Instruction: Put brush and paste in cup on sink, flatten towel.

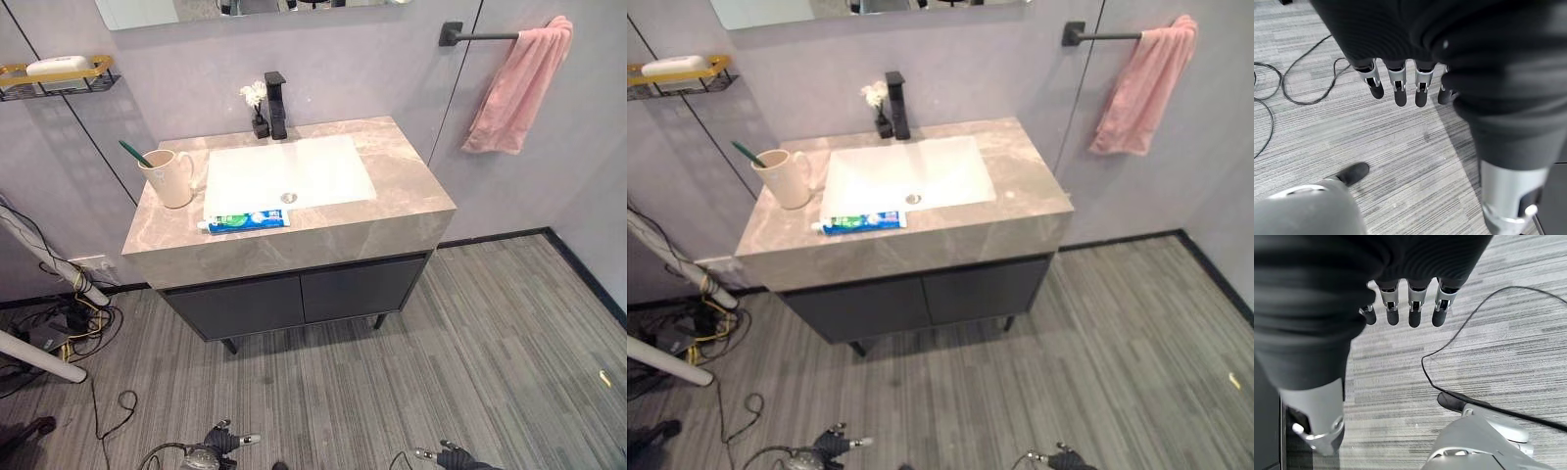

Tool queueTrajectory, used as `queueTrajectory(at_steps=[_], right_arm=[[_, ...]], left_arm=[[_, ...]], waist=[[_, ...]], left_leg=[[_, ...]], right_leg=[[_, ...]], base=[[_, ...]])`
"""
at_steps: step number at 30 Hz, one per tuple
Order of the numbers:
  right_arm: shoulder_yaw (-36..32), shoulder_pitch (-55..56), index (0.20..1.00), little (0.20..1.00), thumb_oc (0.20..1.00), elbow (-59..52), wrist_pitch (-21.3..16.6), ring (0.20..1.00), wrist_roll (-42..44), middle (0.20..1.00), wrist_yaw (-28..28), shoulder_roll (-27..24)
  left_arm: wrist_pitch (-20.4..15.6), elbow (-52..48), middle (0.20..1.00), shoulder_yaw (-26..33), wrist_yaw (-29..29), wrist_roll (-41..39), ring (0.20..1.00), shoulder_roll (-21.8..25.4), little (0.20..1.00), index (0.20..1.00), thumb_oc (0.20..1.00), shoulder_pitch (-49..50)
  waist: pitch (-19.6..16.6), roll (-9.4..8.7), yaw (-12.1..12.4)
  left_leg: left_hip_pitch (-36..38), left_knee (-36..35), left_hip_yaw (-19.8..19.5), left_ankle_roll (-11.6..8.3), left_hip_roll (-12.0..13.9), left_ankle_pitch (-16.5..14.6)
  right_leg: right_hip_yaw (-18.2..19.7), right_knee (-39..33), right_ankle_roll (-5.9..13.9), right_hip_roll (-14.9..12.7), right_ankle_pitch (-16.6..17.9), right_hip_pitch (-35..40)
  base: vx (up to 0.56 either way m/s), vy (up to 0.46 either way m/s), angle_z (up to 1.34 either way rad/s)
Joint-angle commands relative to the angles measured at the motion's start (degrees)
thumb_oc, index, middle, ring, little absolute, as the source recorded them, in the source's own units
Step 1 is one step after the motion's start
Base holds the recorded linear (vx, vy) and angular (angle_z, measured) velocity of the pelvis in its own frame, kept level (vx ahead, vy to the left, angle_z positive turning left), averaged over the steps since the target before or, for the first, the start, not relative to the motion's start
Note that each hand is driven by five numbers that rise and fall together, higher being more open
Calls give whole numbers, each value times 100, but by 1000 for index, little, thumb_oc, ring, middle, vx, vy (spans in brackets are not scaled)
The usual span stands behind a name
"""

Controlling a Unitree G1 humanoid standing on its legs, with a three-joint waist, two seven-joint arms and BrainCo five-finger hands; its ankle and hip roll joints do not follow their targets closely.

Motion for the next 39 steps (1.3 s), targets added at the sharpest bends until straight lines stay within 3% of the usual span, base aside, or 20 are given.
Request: queueTrajectory(at_steps=[1, 8, 15, 16, 21, 24, 39], right_arm=[[90, -139, 1000, 1000, 1000, 265, -169, 1000, 79, 1000, 22, 90], [49, -172, 1000, 1000, 1000, -293, -368, 1000, 450, 1000, -63, 142], [145, -394, 1000, 1000, 1000, -1847, -729, 1000, 662, 1000, -499, -17], [145, -393, 1000, 1000, 1000, -1848, -728, 1000, 661, 1000, -500, -16], [86, -428, 1000, 1000, 1000, -2150, -885, 1000, 880, 1000, -637, -46], [97, -380, 1000, 1000, 1000, -2031, -904, 1000, 846, 1000, -638, 14], [172, -391, 1000, 1000, 1000, -2137, -1050, 1000, 1077, 1000, -584, 70]], left_arm=[[-197, 261, 1000, 7, 59, 209, 1000, 108, 1000, 1000, 1000, -79], [-267, 161, 1000, 58, 165, 146, 1000, 92, 1000, 1000, 1000, 37], [-625, -1320, 1000, -198, 638, -236, 1000, 363, 1000, 1000, 1000, -254], [-624, -1321, 1000, -198, 638, -236, 1000, 364, 1000, 1000, 1000, -253], [-765, -1752, 1000, -201, 869, -320, 1000, 489, 1000, 1000, 1000, -395], [-779, -1735, 1000, -211, 877, -292, 1000, 429, 1000, 1000, 1000, -389], [-1091, -2427, 1000, -220, 1005, -404, 1000, 459, 1000, 1000, 1000, -137]], waist=[[-166, -108, 32], [-45, -148, 64], [549, -223, 41], [532, -222, 40], [703, -267, 72], [709, -270, 65], [703, -278, 149]], left_leg=[[102, -79, 139, -26, -87, -73], [103, 182, 211, -1, -61, -195], [-941, 2007, 2, -29, 183, -730], [-960, 2003, 2, -29, 184, -722], [-1182, 3089, -110, 5, 359, -1315], [-981, 3126, -72, 13, 356, -1422], [-865, 2674, -61, 102, 110, -1226]], right_leg=[[306, -389, 788, -721, 813, -222], [420, -181, 783, -739, 716, -321], [491, 1557, 779, -827, 170, -1254], [491, 1549, 776, -825, 180, -1271], [434, 2674, 695, -915, -355, -1470], [436, 2648, 690, -940, -386, -1299], [401, 1971, 820, -1017, -29, -1094]], base=[[11, 15, -16], [1, 15, -13], [-157, -8, -3], [-42, -2, 3], [5, -19, 12], [62, 13, 5], [18, 51, -1]])
